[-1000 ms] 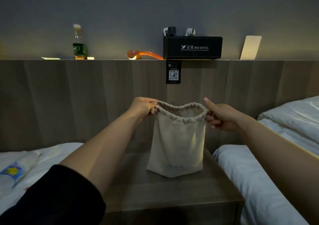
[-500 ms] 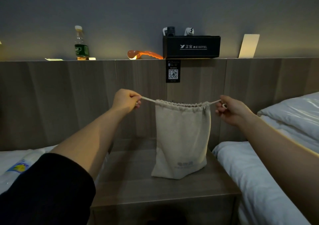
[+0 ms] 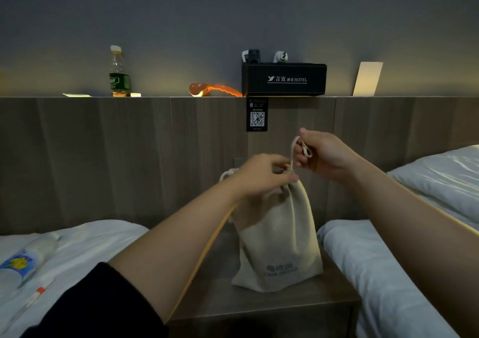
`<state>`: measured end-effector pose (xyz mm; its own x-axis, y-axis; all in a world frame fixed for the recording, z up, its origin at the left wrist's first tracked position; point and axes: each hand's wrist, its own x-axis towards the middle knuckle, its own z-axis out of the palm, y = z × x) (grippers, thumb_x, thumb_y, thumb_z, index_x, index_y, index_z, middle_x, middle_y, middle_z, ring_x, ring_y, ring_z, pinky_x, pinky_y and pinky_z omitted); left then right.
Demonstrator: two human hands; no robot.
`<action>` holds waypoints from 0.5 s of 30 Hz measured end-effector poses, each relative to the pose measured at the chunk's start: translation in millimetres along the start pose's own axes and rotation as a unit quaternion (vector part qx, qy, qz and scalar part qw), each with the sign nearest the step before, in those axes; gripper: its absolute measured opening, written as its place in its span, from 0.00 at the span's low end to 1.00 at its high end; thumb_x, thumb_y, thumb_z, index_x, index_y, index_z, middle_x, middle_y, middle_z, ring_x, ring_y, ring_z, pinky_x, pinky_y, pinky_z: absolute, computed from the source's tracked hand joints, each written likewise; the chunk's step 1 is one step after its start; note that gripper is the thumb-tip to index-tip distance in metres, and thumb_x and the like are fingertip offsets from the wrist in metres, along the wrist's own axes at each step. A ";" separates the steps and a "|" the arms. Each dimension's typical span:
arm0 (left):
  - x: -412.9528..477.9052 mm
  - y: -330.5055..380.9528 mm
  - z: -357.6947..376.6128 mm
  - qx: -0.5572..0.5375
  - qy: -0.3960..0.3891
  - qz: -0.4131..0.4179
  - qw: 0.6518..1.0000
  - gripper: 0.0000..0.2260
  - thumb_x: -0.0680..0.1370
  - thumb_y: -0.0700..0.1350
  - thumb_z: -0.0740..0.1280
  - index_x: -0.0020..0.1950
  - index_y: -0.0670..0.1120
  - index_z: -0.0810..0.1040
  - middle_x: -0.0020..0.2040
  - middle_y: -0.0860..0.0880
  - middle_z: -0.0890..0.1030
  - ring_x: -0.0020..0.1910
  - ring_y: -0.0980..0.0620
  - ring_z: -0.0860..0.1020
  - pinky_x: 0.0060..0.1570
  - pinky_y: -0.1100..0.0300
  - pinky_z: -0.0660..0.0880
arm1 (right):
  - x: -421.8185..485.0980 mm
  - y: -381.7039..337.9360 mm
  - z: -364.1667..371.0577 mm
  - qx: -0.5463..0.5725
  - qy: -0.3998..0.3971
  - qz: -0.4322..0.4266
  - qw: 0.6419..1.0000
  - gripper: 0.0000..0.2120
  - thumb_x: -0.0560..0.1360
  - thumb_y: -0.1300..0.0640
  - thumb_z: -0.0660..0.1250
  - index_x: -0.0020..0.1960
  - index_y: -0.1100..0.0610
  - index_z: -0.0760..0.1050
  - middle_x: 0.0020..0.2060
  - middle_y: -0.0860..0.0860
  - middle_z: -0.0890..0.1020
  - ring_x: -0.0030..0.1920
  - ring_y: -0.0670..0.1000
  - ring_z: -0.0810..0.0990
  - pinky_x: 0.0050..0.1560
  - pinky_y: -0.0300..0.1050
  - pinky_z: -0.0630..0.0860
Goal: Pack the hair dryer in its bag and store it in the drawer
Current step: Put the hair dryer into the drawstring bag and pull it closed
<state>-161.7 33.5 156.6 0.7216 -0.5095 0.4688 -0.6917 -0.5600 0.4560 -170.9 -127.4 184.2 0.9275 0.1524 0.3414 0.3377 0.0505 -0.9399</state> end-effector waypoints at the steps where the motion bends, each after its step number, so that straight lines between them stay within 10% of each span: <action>1: 4.2 3.9 6.6 -0.022 0.000 -0.001 1.000 0.16 0.74 0.50 0.70 0.60 0.47 0.79 0.58 0.49 0.80 0.59 0.54 0.75 0.58 0.62 0.68 | -1.2 -0.9 -1.0 -0.003 -0.004 -0.003 1.000 0.17 0.81 0.55 0.52 0.35 0.57 0.66 0.26 0.51 0.69 0.25 0.47 0.67 0.32 0.42 0.69; 7: 22.0 8.7 29.9 0.019 0.079 0.004 0.997 0.11 0.76 0.47 0.67 0.40 0.40 0.82 0.41 0.44 0.78 0.45 0.48 0.76 0.45 0.56 0.68 | -6.1 -5.9 -12.3 0.023 0.062 0.029 0.997 0.17 0.81 0.54 0.53 0.34 0.55 0.65 0.25 0.50 0.67 0.25 0.48 0.66 0.30 0.42 0.63; 15: 11.7 -9.3 24.8 0.087 0.031 0.018 0.996 0.10 0.78 0.47 0.62 0.51 0.47 0.82 0.47 0.48 0.83 0.46 0.51 0.78 0.46 0.57 0.73 | -8.5 -19.0 -34.9 0.337 0.277 0.062 0.898 0.16 0.79 0.60 0.49 0.35 0.54 0.66 0.20 0.48 0.63 0.18 0.45 0.61 0.22 0.36 0.60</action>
<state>-146.1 16.6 139.1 0.6897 -0.4934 0.5300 -0.6975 -0.6492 0.3033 -179.6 -164.0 199.4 0.9520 -0.3061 0.0088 0.2257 0.6819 -0.6958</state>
